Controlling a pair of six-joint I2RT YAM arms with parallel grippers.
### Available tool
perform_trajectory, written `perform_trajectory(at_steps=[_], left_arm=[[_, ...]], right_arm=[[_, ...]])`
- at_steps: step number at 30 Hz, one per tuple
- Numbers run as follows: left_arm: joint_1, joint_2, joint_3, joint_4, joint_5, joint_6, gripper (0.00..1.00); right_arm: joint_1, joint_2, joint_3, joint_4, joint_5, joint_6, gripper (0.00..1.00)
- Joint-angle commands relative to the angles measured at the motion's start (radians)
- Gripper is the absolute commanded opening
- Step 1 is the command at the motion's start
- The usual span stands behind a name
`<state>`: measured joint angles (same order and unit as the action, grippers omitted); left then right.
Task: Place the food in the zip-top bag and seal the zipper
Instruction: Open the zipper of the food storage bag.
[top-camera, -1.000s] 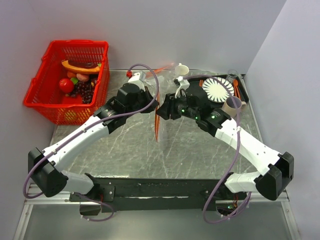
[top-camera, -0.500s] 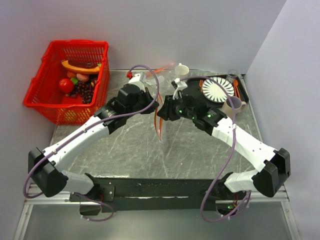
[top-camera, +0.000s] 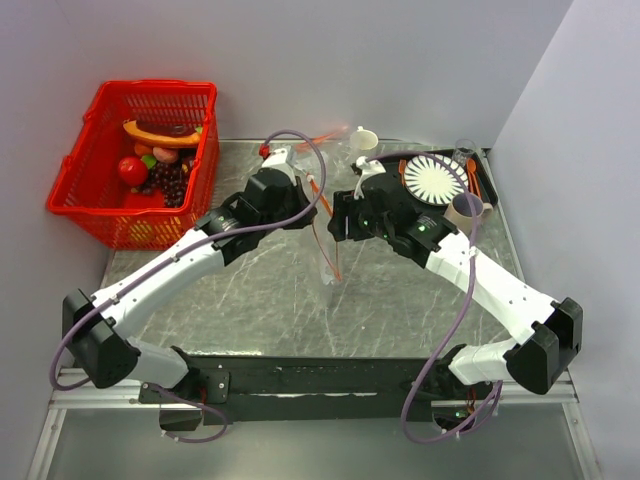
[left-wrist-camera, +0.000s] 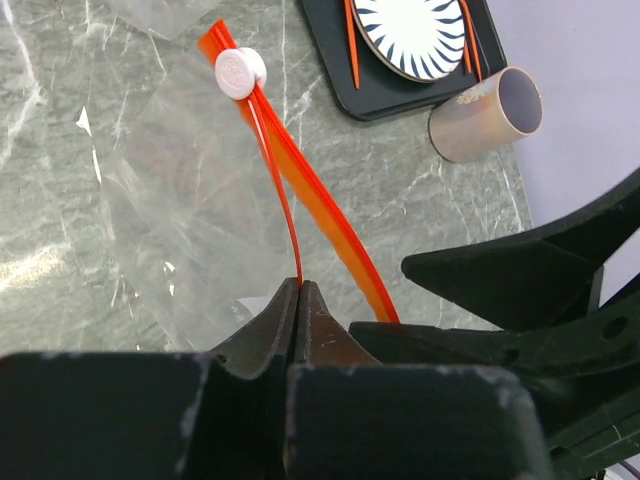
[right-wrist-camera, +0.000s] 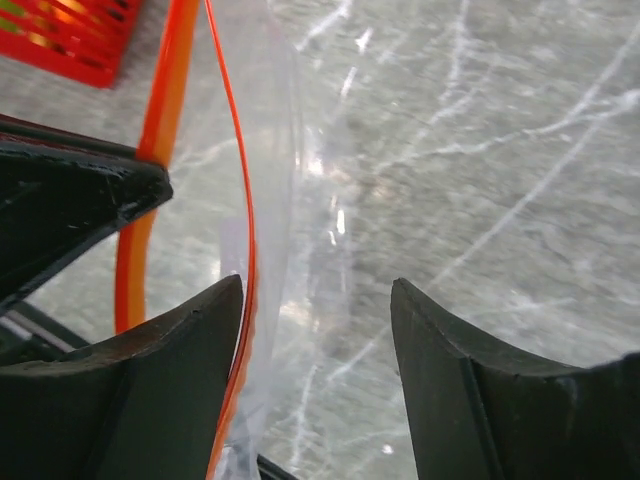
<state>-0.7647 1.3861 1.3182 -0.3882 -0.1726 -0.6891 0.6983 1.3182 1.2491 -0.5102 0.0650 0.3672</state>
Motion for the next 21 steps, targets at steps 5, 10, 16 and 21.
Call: perform_trajectory(at_steps=[5, 10, 16, 21], left_arm=[[-0.016, 0.016, 0.061, -0.018, -0.039, 0.031, 0.01], [-0.016, 0.019, 0.062, -0.024, -0.039, 0.034, 0.01], [-0.016, 0.027, 0.07, -0.017, 0.01, 0.034, 0.01], [-0.016, 0.028, 0.07, 0.035, 0.076, 0.019, 0.01]], right_arm=[[0.021, 0.019, 0.084, -0.079, 0.131, -0.06, 0.52], [0.023, -0.007, 0.073, -0.071, 0.128, -0.06, 0.39], [0.02, 0.001, 0.122, -0.109, 0.235, -0.088, 0.0], [0.021, 0.001, 0.202, -0.168, 0.453, -0.123, 0.0]])
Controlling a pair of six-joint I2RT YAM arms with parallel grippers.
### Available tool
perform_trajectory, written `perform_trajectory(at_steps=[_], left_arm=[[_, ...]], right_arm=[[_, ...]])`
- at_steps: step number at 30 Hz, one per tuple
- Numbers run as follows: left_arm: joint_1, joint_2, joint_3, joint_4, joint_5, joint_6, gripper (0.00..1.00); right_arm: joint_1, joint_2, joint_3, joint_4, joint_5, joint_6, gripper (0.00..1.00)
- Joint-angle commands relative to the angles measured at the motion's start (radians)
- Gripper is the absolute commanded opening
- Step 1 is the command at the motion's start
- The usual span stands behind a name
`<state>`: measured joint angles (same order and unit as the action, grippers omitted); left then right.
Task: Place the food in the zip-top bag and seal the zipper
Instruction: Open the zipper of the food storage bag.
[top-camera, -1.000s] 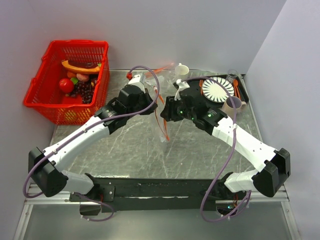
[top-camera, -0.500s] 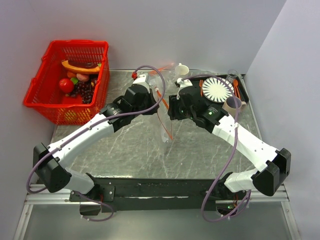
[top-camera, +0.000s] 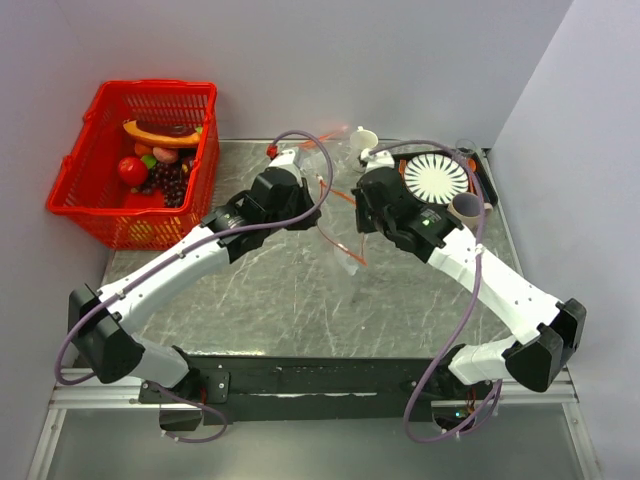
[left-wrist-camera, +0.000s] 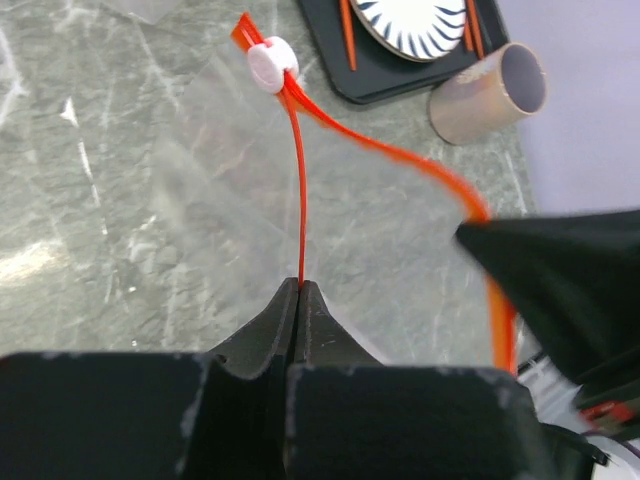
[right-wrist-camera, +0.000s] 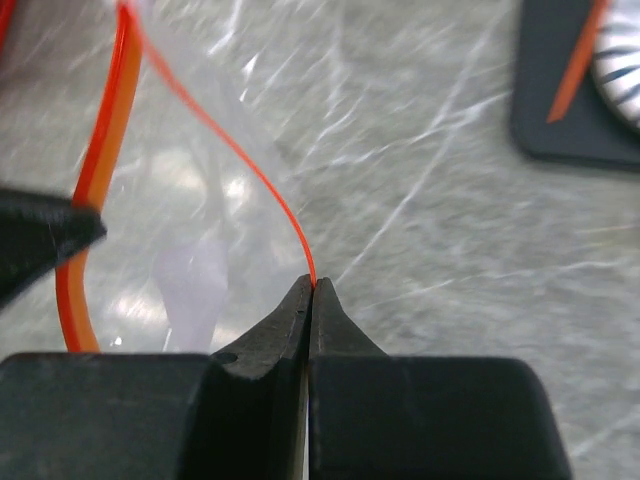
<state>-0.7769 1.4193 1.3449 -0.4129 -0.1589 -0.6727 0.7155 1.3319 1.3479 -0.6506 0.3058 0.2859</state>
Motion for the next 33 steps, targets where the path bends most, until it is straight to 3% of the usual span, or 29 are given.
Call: perform_trajectory(at_steps=[1, 9, 15, 26, 33], left_arm=[[-0.004, -0.003, 0.036, 0.074, 0.085, -0.004, 0.01], [-0.004, 0.072, -0.13, 0.236, 0.136, -0.059, 0.01], [-0.002, 0.133, -0.205, 0.214, 0.093, -0.065, 0.01], [-0.002, 0.147, -0.319, 0.213, 0.001, -0.062, 0.01], [-0.002, 0.113, -0.345, 0.24, -0.002, -0.042, 0.01]], right_arm=[[0.004, -0.016, 0.121, -0.03, 0.231, -0.05, 0.0], [0.01, 0.007, 0.044, 0.019, 0.178, -0.019, 0.0], [0.03, 0.033, -0.088, 0.092, 0.165, 0.013, 0.0], [-0.005, 0.007, -0.046, 0.049, 0.335, 0.053, 0.0], [-0.033, -0.037, -0.081, 0.089, 0.241, 0.044, 0.0]])
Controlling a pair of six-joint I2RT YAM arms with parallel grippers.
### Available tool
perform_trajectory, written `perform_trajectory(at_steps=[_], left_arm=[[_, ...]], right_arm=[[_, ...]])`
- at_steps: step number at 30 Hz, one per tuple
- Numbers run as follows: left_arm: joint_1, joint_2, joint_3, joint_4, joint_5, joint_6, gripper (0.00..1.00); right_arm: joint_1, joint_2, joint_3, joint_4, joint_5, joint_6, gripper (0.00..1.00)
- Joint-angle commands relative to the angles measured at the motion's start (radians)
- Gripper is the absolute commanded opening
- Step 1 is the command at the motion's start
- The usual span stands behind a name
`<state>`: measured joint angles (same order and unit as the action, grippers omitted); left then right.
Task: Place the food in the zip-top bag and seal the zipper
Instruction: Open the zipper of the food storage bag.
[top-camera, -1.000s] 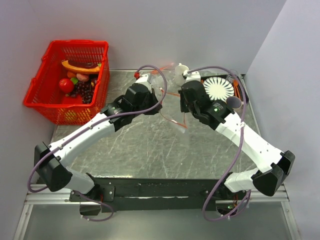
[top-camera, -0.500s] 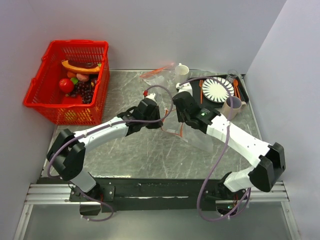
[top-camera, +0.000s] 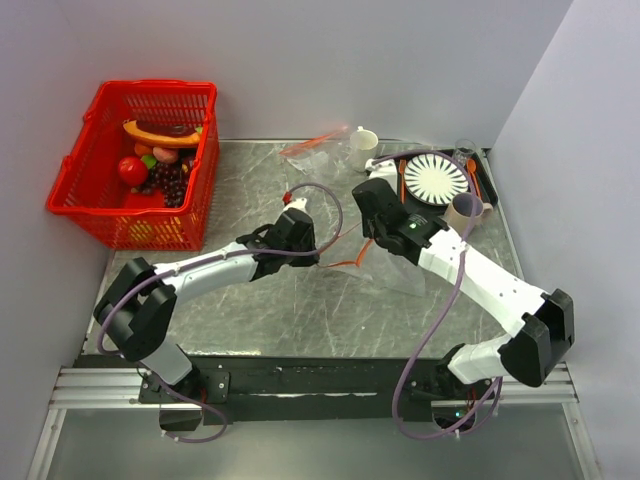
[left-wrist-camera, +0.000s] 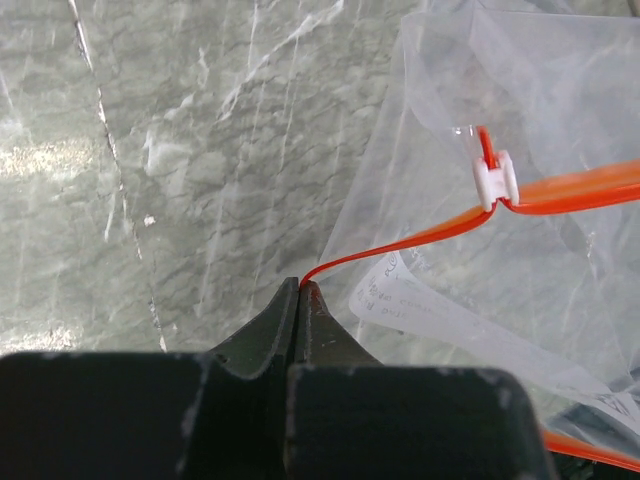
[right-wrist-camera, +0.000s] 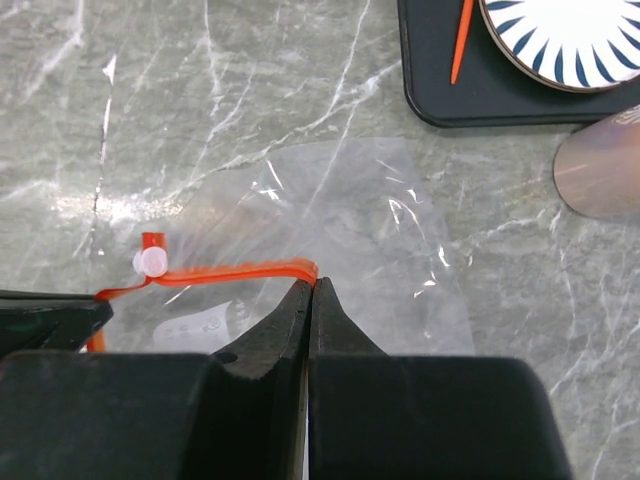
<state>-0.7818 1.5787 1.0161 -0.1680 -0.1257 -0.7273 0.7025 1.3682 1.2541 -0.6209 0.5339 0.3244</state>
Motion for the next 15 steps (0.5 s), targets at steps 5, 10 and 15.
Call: perform_trajectory(at_steps=[5, 10, 15], left_arm=[[0.003, -0.085, 0.007, 0.005, 0.0, 0.026, 0.15], [0.003, -0.138, 0.044, -0.022, 0.034, 0.04, 0.54], [0.003, -0.206, 0.091, -0.114, -0.003, 0.061, 0.72]], right_arm=[[-0.018, -0.061, -0.033, 0.11, -0.135, 0.038, 0.0], [-0.014, -0.038, -0.085, 0.162, -0.178, 0.077, 0.0], [-0.015, -0.023, -0.094, 0.181, -0.187, 0.087, 0.0]])
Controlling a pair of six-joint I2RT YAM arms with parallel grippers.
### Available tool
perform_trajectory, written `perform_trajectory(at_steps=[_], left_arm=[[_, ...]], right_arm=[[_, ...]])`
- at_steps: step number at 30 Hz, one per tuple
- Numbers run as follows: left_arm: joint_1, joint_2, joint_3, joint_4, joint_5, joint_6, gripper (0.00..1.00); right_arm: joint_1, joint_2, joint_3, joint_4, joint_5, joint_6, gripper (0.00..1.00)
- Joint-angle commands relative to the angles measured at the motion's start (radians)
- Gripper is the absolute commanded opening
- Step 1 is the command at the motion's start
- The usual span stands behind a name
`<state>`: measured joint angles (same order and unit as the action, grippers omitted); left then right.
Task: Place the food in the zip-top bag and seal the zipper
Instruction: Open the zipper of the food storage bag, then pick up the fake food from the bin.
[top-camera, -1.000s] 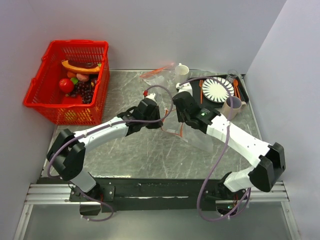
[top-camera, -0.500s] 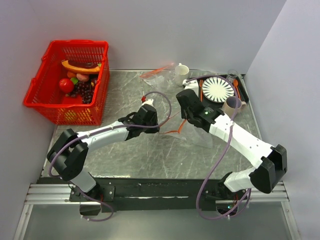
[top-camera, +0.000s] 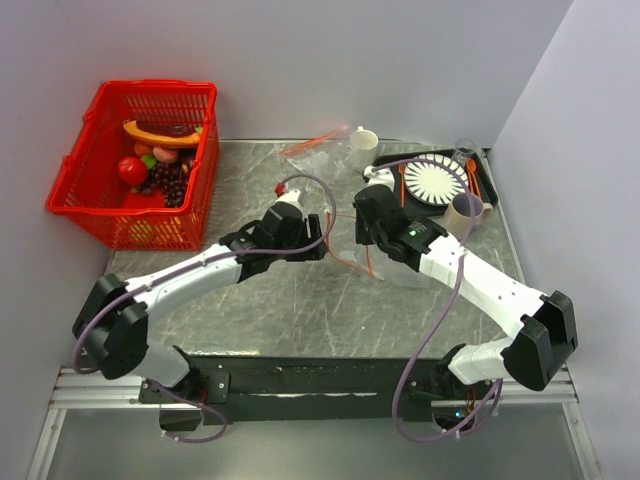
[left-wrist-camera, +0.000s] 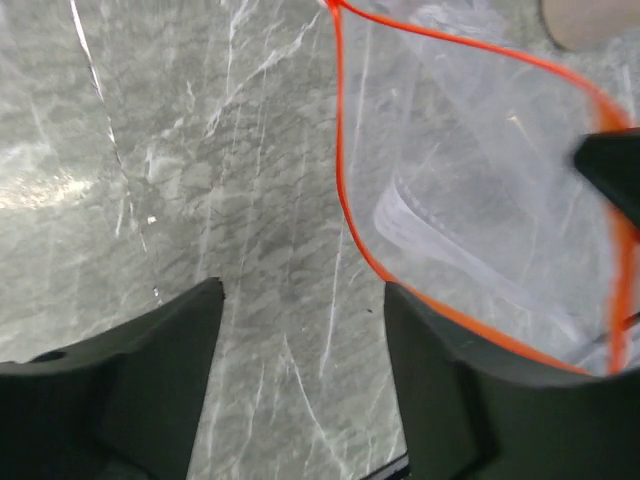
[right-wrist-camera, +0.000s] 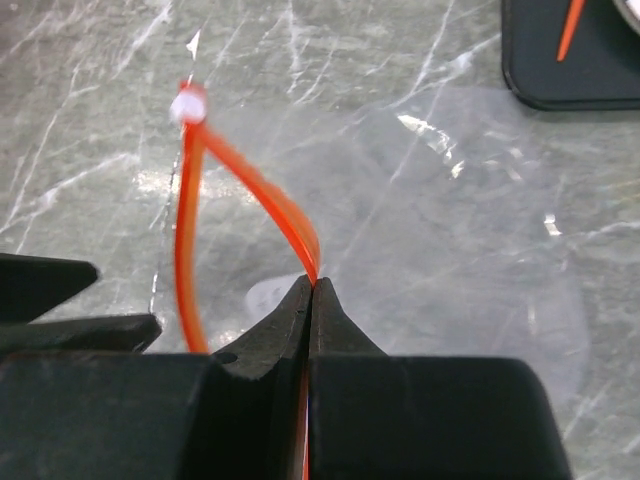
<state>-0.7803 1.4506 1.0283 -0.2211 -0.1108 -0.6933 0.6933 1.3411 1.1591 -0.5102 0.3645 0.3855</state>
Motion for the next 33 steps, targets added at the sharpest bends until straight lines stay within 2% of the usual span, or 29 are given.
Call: perform_trajectory(at_steps=[1, 5, 8, 11, 12, 15, 19, 22, 24, 27, 33], left_arm=[[0.001, -0.087, 0.105, -0.082, -0.03, 0.034, 0.74], [0.013, -0.156, 0.159, -0.175, -0.053, 0.051, 0.78], [0.064, -0.218, 0.214, -0.254, -0.082, 0.07, 0.81], [0.156, -0.266, 0.3, -0.362, -0.153, 0.115, 0.81], [0.218, -0.277, 0.338, -0.415, -0.174, 0.138, 0.81], [0.355, -0.311, 0.39, -0.466, -0.257, 0.167, 0.88], [0.479, -0.302, 0.457, -0.538, -0.34, 0.195, 0.99], [0.578, -0.259, 0.486, -0.54, -0.4, 0.241, 0.99], [0.677, -0.205, 0.516, -0.549, -0.394, 0.264, 0.99], [0.806, -0.125, 0.561, -0.543, -0.296, 0.262, 0.99], [0.949, 0.029, 0.633, -0.445, -0.097, 0.2, 0.99]], right_arm=[[-0.008, 0.009, 0.001, 0.076, -0.022, 0.026, 0.0], [-0.006, 0.024, 0.01, 0.085, -0.033, 0.029, 0.0], [-0.008, 0.032, 0.011, 0.096, -0.047, 0.026, 0.0], [-0.006, 0.036, 0.013, 0.104, -0.067, 0.024, 0.0], [-0.006, 0.038, 0.014, 0.104, -0.073, 0.021, 0.0], [-0.008, 0.043, 0.025, 0.101, -0.091, 0.004, 0.0], [-0.008, 0.044, 0.027, 0.107, -0.111, -0.007, 0.0], [-0.006, 0.04, 0.022, 0.111, -0.154, 0.0, 0.0], [-0.006, 0.035, 0.024, 0.111, -0.185, 0.007, 0.0], [-0.002, 0.02, 0.008, 0.127, -0.194, 0.006, 0.0], [-0.003, 0.004, -0.009, 0.128, -0.176, 0.0, 0.0]])
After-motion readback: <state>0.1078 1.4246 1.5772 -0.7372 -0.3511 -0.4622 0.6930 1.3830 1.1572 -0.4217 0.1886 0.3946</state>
